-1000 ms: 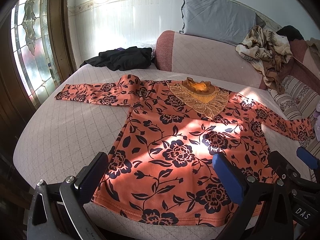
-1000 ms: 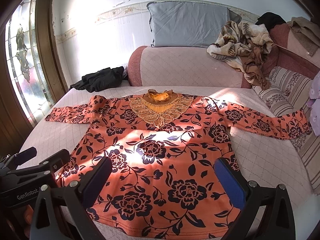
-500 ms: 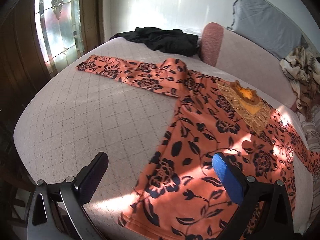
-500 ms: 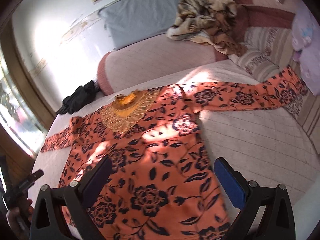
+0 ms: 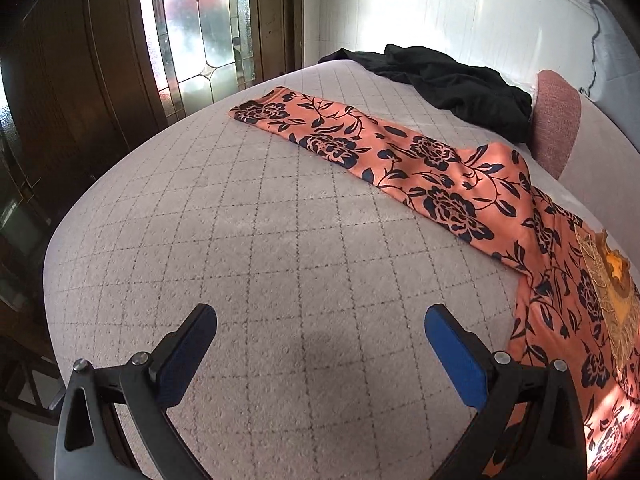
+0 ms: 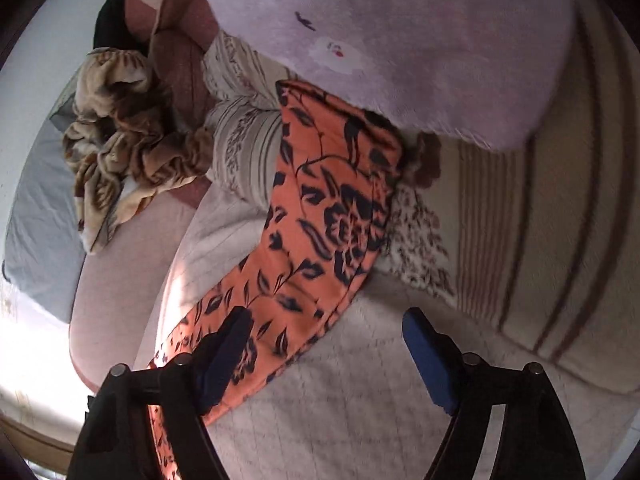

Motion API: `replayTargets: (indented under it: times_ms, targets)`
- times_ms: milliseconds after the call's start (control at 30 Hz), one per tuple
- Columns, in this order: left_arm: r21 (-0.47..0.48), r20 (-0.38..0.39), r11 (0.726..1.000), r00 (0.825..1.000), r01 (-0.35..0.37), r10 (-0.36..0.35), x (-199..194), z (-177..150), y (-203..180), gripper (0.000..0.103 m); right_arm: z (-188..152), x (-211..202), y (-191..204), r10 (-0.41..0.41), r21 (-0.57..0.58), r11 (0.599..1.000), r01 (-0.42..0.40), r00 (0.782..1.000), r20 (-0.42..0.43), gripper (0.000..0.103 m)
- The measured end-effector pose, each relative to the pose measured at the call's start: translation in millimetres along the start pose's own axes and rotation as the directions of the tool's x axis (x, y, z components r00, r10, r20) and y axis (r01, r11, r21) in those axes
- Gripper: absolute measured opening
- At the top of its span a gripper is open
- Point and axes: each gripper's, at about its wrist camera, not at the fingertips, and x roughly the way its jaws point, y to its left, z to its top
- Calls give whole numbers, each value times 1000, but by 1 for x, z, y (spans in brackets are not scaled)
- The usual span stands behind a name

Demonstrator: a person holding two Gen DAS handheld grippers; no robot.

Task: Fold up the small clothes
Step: 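Grasp the sleeve cuff with the right tool and lift it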

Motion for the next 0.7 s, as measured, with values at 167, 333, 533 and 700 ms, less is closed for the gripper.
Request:
replayTargets:
  times_ms: [167,333,533,700]
  targets:
    - [-12,-12,1000,1000,-7,7,13,0,1,103,21,34,2,-72,68,995,71,997,17,71]
    - [-3,-15,1000,1000,2,-2,16,-2,-1,103,27,44,6,-162,120,981,151,983,85,26]
    - [-20,15,999,999,39,-39,10,2,-2,103,28,26,82,-155,-157,969,189,967,204,6]
    - [-47,23,995,996,88,-87,5,4,2,103,-15,-16,225,101,-472,881,20,968,231,6]
